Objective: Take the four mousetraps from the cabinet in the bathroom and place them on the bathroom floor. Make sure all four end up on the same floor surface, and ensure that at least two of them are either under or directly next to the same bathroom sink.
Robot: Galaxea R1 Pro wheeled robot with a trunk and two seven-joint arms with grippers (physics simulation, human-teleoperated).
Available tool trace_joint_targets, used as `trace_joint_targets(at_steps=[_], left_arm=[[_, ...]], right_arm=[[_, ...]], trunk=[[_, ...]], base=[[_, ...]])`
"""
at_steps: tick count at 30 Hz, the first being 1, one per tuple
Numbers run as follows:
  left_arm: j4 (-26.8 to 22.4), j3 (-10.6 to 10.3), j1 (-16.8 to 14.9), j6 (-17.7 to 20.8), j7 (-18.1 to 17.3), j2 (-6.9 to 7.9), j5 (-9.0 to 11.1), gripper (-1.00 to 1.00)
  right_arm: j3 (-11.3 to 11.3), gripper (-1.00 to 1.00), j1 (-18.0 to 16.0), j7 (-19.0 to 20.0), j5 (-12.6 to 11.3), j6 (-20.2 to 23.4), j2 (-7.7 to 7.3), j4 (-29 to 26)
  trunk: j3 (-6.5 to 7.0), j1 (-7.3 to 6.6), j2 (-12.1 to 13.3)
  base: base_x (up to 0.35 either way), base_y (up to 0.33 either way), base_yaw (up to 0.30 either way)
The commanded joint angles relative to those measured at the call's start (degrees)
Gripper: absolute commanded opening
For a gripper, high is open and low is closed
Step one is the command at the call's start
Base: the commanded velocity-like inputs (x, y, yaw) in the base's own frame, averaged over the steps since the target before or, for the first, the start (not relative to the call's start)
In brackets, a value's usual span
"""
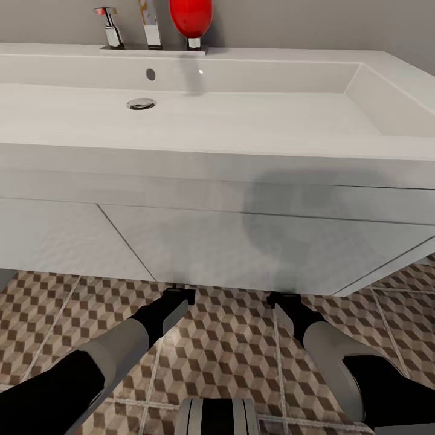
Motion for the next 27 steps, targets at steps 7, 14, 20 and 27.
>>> trace_joint_targets(at_steps=[7,14,20,27], left_arm=[[-0.1,0.0,0.0,0.1,-0.1,0.07,-0.2,-1.0],[-0.1,0.0,0.0,0.0,-0.1,0.08,-0.2,-1.0],[-0.1,0.0,0.0,0.1,-0.1,0.08,-0.2,-1.0],[-0.1,0.0,0.0,0.1,-0.1,0.08,-0.2,-1.0]], right_arm=[[-0.2,-1.0,-0.1,0.4,0.3,-0.6,0.2,-0.7],[-0.1,-1.0,-0.1,0.5,0.4,-0.8,0.23,-1.0],[0.0,-1.0,-0.1,0.5,0.4,-0.8,0.15,-1.0],[-0.1,-1.0,-0.1,0.6,0.4,-0.8,0.07,-1.0]], trunk=[[0.01,0.0,0.0],[-0.13,0.0,0.0],[-0.63,0.0,0.0],[-1.26,0.0,0.0]], base=[[0.0,0.0,0.0],[0.0,0.0,0.009],[0.0,0.0,0.004],[0.0,0.0,0.0]])
